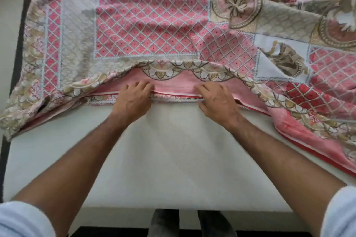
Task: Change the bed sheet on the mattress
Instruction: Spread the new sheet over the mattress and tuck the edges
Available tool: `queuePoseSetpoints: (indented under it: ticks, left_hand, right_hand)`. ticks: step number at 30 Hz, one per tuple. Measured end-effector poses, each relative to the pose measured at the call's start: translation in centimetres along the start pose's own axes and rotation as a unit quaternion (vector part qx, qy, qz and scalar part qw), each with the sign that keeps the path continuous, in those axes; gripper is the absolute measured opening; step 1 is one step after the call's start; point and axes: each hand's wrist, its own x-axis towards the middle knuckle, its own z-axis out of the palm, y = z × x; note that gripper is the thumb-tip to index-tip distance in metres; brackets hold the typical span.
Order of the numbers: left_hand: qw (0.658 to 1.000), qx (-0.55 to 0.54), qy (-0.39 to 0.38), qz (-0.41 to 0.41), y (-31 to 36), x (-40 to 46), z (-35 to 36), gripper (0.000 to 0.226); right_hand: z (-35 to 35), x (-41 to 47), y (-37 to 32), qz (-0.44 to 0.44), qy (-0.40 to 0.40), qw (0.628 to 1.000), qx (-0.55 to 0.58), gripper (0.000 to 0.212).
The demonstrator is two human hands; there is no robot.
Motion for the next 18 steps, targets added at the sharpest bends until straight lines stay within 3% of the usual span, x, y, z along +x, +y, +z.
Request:
queuePoseSetpoints:
  ticks: [3, 7, 13, 16, 18]
  left_hand:
    - [1.000, 0.002, 0.006, 0.019, -0.3, 1.4, 0.0, 0.030]
    - [0.998, 0.021, 0.029, 0.047, -0.8, 2.2, -0.3, 0.021]
    - [0.998, 0.000, 0.056, 0.019, -1.1, 3.2, -0.1, 0.004]
    - [0.996, -0.042, 0.081, 0.024, -1.0, 3.2, -1.2, 0.011]
    - [0.992, -0.083, 0.068, 0.060, -0.9, 1.5, -2.2, 0.013]
  right_hand:
    - [0.3, 1.7, -0.5, -0.007, 0.032, 0.998, -0.052, 0.015]
    - [0.7, 2.2, -0.4, -0.041, -0.001, 0.991, -0.130, 0.025]
    - [0.9, 2.6, -1.2, -0.068, 0.024, 0.983, -0.169, 0.011]
    - [0.0, 3.6, -1.2, -0.011, 0.020, 0.995, -0.102, 0.012]
    - [-1.0, 3.1, -1.4, 0.017, -0.001, 1.000, 0.009, 0.010]
